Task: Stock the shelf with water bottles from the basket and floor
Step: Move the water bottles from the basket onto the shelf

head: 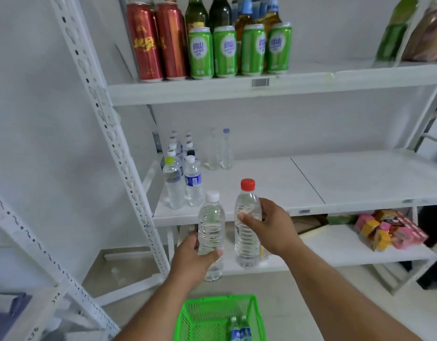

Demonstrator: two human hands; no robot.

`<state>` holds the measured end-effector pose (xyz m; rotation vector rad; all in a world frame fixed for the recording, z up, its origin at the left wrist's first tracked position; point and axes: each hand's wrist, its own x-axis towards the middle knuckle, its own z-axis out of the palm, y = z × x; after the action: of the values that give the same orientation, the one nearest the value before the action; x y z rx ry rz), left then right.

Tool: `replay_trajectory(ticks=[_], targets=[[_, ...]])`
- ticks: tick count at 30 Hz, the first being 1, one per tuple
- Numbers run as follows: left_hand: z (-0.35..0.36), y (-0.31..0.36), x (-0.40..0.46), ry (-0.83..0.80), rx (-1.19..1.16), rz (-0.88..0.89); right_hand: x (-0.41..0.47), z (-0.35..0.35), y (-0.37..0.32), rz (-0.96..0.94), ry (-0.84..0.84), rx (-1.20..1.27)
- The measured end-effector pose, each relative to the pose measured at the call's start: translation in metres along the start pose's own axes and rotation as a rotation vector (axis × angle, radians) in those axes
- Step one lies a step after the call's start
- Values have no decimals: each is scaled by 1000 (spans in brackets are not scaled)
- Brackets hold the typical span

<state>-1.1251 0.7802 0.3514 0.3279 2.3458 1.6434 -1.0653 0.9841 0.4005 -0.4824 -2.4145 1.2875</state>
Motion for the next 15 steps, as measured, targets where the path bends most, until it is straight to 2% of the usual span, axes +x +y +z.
replay_trajectory(ticks=[8, 15], targets=[[70, 39, 35, 84, -18, -27, 61, -58, 28, -21, -48, 1], [85, 60, 75, 124, -2, -47, 119, -68, 38, -20, -70, 29]])
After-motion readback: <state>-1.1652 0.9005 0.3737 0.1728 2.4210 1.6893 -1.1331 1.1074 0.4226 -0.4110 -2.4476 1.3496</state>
